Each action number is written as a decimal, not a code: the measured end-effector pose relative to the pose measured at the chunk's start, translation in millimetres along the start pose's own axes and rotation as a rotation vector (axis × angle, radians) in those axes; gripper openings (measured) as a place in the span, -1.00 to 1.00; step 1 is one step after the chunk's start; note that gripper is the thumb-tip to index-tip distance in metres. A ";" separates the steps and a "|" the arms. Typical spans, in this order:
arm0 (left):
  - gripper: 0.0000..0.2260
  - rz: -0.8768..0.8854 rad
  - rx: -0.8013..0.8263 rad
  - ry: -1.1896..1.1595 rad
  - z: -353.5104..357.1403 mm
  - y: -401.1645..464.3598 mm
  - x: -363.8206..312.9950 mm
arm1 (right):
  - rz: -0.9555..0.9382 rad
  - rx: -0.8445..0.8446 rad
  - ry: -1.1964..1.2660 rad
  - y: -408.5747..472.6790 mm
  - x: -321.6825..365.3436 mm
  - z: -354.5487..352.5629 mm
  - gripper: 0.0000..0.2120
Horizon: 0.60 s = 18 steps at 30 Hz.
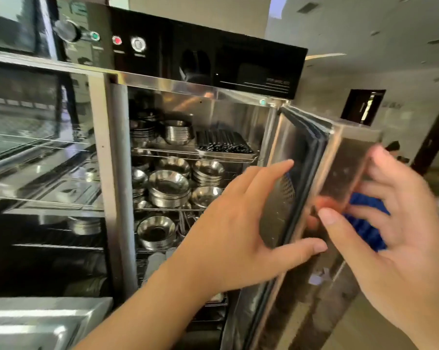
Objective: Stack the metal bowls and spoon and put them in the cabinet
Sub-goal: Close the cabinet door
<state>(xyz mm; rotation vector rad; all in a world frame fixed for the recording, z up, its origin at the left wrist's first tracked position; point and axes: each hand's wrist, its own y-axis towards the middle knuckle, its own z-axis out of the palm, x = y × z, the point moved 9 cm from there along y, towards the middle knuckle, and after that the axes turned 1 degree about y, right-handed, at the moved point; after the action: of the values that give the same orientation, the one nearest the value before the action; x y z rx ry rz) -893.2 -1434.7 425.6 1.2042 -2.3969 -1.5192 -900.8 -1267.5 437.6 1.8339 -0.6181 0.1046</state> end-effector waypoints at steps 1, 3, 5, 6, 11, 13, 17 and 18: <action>-0.19 -0.004 -0.007 -0.003 -9.0 -3.7 3.8 | -0.028 0.044 0.010 6.4 5.5 14.4 -0.24; -0.17 -0.041 -0.022 0.004 -27.3 -12.4 17.5 | -0.065 0.089 0.028 16.7 16.1 43.4 -0.31; -0.17 -0.099 -0.048 0.010 -46.7 -20.3 36.7 | -0.090 0.163 0.050 22.4 24.8 77.3 -0.35; -0.18 -0.122 -0.067 0.016 -56.8 -23.9 47.3 | -0.106 0.200 0.054 24.9 29.5 93.9 -0.34; -0.23 -0.226 -0.158 0.119 -105.6 -37.5 101.2 | -0.133 0.353 0.067 32.2 39.8 172.7 -0.36; -0.32 -0.256 -0.178 0.146 -122.5 -38.6 122.5 | -0.130 0.392 0.055 31.9 39.7 200.8 -0.35; -0.44 -0.264 -0.201 0.222 -151.7 -37.8 160.7 | -0.084 0.416 -0.008 25.0 27.7 252.2 -0.41; -0.43 -0.274 -0.213 0.244 -158.1 -38.1 170.8 | -0.070 0.415 -0.033 22.6 21.9 264.1 -0.43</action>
<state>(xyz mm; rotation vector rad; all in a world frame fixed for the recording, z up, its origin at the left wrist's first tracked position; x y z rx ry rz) -921.6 -1668.7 418.8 1.6098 -1.9276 -1.5414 -952.7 -1519.8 371.2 2.2594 -0.5852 0.1658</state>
